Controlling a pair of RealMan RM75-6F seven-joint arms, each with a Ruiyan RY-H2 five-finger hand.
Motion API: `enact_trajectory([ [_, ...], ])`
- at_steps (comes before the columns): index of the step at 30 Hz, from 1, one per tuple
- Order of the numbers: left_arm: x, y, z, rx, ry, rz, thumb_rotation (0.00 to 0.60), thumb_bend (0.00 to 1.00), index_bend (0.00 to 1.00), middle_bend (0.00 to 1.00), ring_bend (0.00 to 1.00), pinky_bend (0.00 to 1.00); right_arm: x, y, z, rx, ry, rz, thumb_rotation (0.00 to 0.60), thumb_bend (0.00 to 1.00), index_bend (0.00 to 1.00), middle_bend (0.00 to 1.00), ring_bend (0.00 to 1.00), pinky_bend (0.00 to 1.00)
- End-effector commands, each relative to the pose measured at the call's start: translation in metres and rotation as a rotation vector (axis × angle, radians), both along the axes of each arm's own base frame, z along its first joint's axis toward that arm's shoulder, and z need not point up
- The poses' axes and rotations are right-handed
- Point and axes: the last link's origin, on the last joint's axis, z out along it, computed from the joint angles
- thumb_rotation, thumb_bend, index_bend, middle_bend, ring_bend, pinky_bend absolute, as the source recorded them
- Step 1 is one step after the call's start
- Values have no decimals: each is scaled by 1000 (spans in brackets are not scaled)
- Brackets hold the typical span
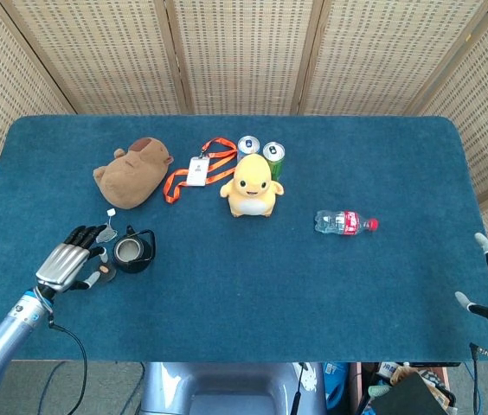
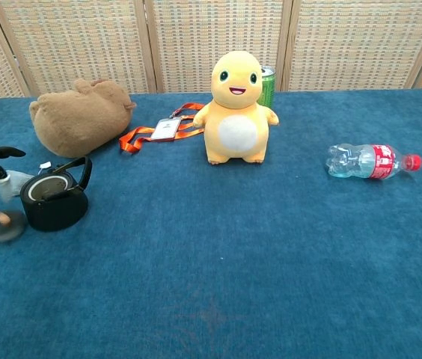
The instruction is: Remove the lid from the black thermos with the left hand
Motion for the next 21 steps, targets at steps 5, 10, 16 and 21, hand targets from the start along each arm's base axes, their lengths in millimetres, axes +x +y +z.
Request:
enact_trajectory([
  [5, 14, -9, 36, 104, -95, -23, 600, 402, 161, 0, 0, 0, 2, 1, -1, 2, -2, 9, 600, 0, 0, 0, 0, 0],
  [10, 19, -34, 80, 304, -185, -23, 600, 369, 27, 0, 0, 0, 4, 2, -1, 3, -1, 16, 600, 0, 0, 0, 0, 0],
  [16, 11, -79, 100, 446, -165, 80, 600, 221, 0, 0, 0, 0, 6, 3, -2, 4, 0, 25, 600, 0, 0, 0, 0, 0],
  [21, 7, -90, 101, 423, -140, 102, 600, 219, 0, 0, 0, 0, 6, 3, -2, 4, 3, 24, 600, 0, 0, 0, 0, 0],
])
